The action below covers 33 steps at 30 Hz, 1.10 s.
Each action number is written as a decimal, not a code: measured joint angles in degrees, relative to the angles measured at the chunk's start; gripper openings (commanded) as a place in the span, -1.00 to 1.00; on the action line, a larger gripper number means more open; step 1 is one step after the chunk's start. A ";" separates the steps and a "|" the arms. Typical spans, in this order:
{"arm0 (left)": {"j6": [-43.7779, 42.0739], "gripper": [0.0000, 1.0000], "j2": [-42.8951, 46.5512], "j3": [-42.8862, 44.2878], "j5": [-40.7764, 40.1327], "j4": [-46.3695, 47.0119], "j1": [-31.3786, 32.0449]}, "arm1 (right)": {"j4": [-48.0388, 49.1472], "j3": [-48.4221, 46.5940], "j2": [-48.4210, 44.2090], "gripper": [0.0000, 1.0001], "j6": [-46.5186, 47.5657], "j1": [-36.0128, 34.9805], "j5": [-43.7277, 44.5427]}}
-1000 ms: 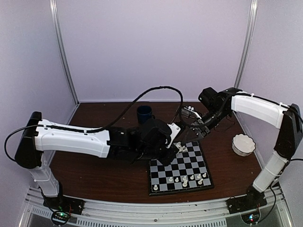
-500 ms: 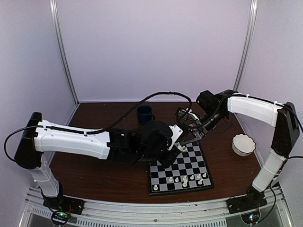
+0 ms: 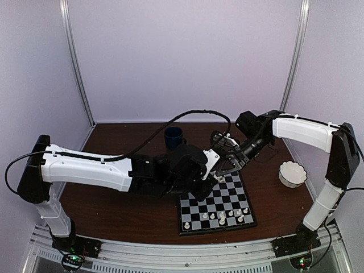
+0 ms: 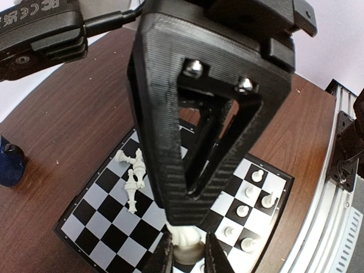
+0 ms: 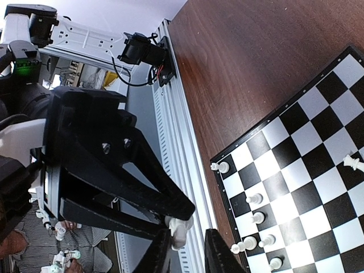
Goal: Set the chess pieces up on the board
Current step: Pass from the left arm to the right, then place the rook at b2.
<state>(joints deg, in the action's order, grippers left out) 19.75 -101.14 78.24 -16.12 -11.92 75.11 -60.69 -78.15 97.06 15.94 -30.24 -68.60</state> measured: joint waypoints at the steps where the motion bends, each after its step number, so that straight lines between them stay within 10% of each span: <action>1: 0.00 -0.68 0.00 0.00 0.00 0.00 0.00 | 0.13 0.00 0.00 -0.67 -0.13 0.00 -0.07; 12: -0.04 -0.08 0.00 0.00 -1.95 -0.09 0.00 | 0.94 0.00 0.00 -0.91 -0.66 0.00 -1.49; 33: 8.48 -0.01 24.55 -20.61 -16.59 1.49 -0.42 | 6.97 12.17 -15.96 -0.90 13.70 -4.85 22.25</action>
<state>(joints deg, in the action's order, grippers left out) 28.23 -76.60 57.63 -32.71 -10.44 74.70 -53.71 -65.98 81.10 29.65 -35.09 -46.35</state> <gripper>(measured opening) 0.494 0.049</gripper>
